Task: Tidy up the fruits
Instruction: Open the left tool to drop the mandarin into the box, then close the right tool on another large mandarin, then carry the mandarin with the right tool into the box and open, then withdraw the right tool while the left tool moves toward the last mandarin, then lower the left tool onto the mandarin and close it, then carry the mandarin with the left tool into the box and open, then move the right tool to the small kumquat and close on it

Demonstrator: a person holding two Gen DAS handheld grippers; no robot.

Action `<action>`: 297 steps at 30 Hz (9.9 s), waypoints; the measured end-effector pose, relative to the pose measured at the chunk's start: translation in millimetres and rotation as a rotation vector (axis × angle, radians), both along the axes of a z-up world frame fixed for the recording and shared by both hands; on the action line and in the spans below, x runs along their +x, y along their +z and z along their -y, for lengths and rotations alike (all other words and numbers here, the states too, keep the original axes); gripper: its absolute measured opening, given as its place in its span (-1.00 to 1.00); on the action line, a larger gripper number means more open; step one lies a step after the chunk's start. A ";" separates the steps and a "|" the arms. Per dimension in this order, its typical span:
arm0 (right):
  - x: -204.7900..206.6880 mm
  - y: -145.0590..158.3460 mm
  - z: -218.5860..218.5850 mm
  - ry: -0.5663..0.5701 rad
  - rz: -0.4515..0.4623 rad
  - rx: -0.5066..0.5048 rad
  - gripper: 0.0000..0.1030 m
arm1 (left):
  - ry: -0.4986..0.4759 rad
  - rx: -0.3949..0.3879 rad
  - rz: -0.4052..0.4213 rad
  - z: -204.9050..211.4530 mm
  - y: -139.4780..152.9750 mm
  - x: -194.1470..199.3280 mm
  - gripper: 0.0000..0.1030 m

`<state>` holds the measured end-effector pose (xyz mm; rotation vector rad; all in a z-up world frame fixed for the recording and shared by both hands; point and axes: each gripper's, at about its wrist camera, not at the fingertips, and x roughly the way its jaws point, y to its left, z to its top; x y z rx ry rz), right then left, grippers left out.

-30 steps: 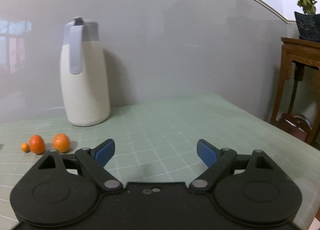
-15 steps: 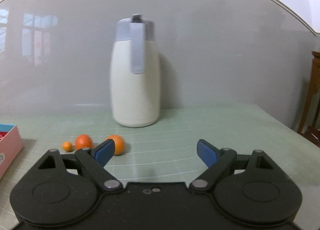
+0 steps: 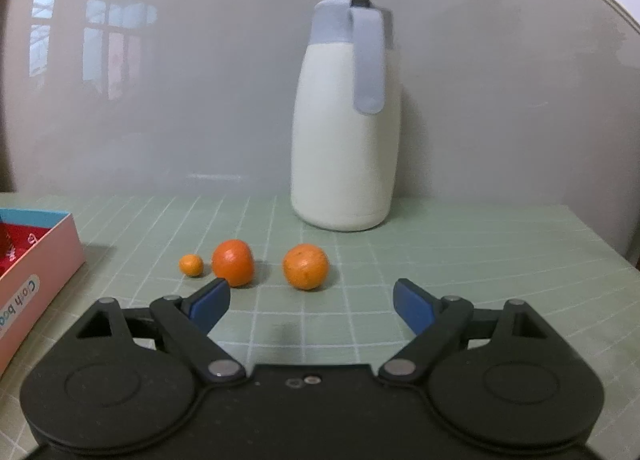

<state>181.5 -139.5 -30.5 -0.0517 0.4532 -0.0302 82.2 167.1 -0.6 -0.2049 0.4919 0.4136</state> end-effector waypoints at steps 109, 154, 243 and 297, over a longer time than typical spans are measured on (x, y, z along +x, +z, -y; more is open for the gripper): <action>-53.8 33.4 -164.3 0.590 0.004 0.025 0.26 | 0.247 0.005 0.016 -88.9 -17.5 -86.8 0.94; -91.1 24.8 133.5 -0.163 0.114 0.133 0.57 | -0.462 0.227 0.078 216.9 7.4 36.2 0.94; -94.4 16.2 165.8 -0.283 0.106 0.104 0.59 | -0.577 0.086 0.048 253.4 -4.2 116.8 -0.26; -44.9 18.8 -47.1 0.213 0.035 0.005 0.59 | 0.016 0.143 0.064 -1.0 -2.1 -33.1 1.00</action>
